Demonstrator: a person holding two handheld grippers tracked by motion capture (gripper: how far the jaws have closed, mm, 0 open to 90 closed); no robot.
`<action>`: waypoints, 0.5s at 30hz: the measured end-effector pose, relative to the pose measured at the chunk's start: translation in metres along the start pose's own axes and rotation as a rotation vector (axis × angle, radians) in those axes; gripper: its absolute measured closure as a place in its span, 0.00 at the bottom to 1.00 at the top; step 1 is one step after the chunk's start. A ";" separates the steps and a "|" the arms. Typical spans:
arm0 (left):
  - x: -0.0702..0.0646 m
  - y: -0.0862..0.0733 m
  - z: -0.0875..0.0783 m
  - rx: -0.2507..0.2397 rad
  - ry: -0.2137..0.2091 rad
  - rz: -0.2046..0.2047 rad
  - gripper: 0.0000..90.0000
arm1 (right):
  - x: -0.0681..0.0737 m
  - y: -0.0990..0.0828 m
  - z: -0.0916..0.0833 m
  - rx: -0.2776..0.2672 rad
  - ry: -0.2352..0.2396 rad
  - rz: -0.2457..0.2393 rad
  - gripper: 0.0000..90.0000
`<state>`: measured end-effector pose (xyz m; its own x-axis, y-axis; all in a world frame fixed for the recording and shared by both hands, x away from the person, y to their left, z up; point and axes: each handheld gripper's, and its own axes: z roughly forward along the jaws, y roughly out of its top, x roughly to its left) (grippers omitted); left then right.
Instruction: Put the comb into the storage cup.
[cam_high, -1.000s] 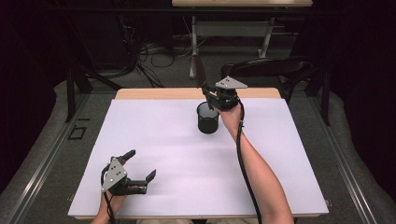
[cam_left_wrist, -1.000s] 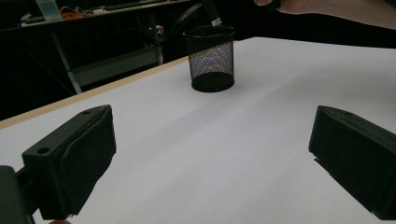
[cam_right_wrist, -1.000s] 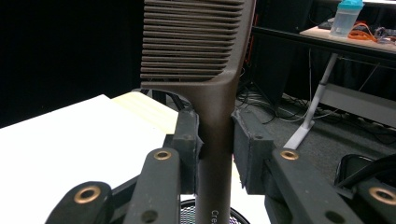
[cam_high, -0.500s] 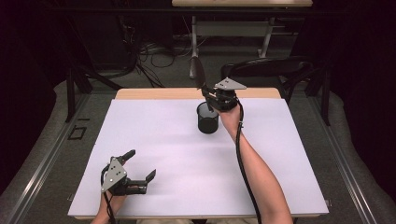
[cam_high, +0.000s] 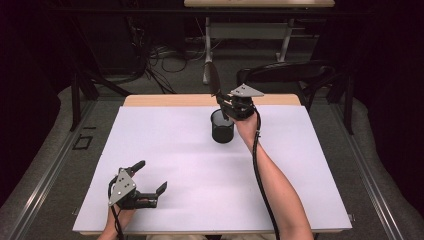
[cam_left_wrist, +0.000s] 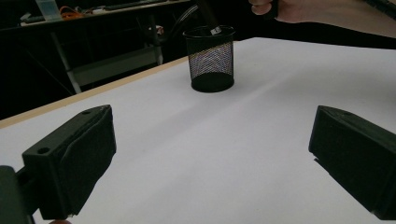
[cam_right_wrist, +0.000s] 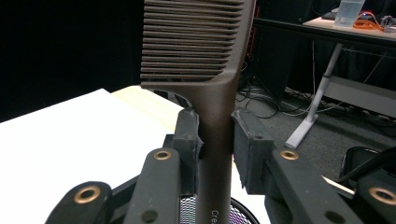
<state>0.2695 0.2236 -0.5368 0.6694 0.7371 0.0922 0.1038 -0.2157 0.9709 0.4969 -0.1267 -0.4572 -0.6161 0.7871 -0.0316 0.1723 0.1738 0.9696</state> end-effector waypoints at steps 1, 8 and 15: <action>0.000 0.000 0.000 0.000 0.000 0.001 0.01 | 0.000 0.000 0.000 -0.002 -0.001 0.003 0.81; 0.000 0.000 0.000 -0.002 0.001 0.000 0.01 | -0.001 -0.003 0.002 0.006 0.002 0.002 0.81; 0.000 0.000 -0.001 -0.002 0.000 0.000 0.01 | 0.000 -0.006 0.004 0.012 0.005 0.003 0.81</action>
<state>0.2691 0.2241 -0.5365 0.6693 0.7372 0.0926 0.1018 -0.2145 0.9714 0.4985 -0.1253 -0.4644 -0.6194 0.7846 -0.0271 0.1836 0.1784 0.9667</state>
